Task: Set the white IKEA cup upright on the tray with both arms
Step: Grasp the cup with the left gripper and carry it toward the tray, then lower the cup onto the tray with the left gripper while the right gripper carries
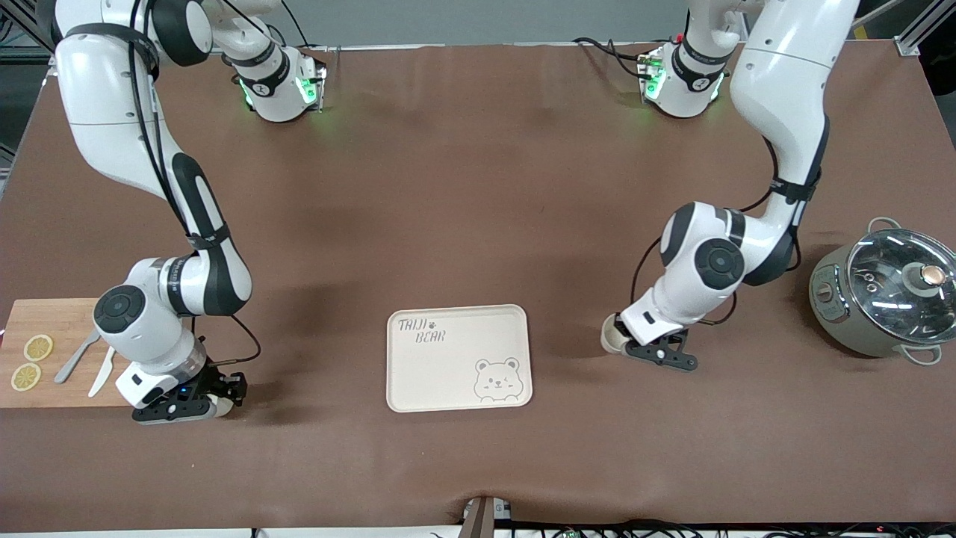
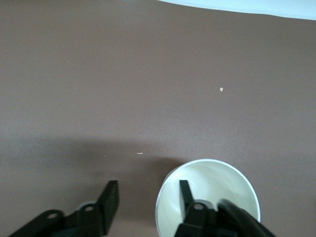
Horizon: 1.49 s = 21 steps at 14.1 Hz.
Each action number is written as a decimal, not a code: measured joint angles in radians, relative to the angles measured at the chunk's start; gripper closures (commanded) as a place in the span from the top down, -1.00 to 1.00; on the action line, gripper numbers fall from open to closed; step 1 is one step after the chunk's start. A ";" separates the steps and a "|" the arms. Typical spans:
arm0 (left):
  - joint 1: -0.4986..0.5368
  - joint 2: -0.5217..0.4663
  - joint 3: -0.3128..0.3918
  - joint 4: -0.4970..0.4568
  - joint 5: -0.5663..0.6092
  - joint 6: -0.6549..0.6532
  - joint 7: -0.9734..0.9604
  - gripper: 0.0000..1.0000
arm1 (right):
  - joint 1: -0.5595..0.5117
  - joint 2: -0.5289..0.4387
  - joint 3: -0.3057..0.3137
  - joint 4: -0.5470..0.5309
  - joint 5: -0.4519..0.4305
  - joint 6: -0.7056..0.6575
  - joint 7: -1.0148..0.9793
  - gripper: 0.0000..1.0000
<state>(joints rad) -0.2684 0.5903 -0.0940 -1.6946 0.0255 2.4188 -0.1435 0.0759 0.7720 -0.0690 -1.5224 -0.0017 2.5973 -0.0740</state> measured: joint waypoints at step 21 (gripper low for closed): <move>-0.292 0.252 0.000 0.316 0.000 -0.081 -0.362 -1.00 | 0.323 0.000 0.016 0.211 0.000 -0.305 0.374 -1.00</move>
<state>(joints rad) -0.5606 0.8422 -0.0942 -1.3788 0.0255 2.3375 -0.5059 0.3993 0.7718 -0.0530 -1.3114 -0.0016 2.2923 0.2996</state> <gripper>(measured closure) 0.965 0.978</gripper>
